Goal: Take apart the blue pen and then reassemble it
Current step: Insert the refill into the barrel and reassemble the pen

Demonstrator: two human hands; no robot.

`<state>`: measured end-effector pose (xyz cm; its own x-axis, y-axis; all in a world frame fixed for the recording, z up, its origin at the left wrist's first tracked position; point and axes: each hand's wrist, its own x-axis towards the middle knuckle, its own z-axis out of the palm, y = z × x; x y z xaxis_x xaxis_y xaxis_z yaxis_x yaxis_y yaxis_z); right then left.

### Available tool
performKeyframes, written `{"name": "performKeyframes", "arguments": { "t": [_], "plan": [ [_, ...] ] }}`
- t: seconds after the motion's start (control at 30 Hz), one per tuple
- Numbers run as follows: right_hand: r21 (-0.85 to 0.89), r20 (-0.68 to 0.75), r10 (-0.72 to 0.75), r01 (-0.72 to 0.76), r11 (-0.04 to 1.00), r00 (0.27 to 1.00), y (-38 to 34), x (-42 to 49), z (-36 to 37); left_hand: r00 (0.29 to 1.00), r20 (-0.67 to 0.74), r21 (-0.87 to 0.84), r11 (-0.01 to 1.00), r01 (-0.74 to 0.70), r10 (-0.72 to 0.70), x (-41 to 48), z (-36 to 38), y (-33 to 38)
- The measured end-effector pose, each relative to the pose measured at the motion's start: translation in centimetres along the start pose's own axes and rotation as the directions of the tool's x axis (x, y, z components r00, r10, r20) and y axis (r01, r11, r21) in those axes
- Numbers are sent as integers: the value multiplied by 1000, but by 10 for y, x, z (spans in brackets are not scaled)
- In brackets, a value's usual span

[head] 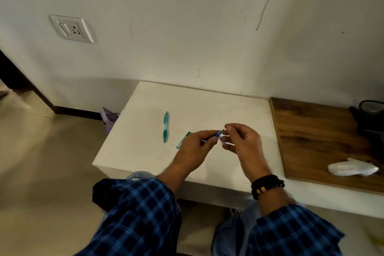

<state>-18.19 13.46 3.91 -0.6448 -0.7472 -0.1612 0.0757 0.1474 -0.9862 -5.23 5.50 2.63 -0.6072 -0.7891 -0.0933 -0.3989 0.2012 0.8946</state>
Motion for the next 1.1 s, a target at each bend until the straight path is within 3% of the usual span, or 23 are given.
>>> {"name": "performKeyframes", "arguments": {
  "t": [0.23,0.53,0.8,1.1],
  "plan": [
    [-88,71,-3,9,996,997,-1,0,-4,999,30,56,998,-20,19,-1,-3,1],
    [-167,57,-18,27,986,998,1,2,-8,998,57,118,992,-33,26,-2,-5,1],
    [-454,100,-110,143,880,989,5,4,-14,994,110,191,981,-44,23,-2,-8,2],
    [-577,150,-168,224,785,974,3,5,-18,990,140,191,981,-18,-9,-2,-8,2]
  ]
}}
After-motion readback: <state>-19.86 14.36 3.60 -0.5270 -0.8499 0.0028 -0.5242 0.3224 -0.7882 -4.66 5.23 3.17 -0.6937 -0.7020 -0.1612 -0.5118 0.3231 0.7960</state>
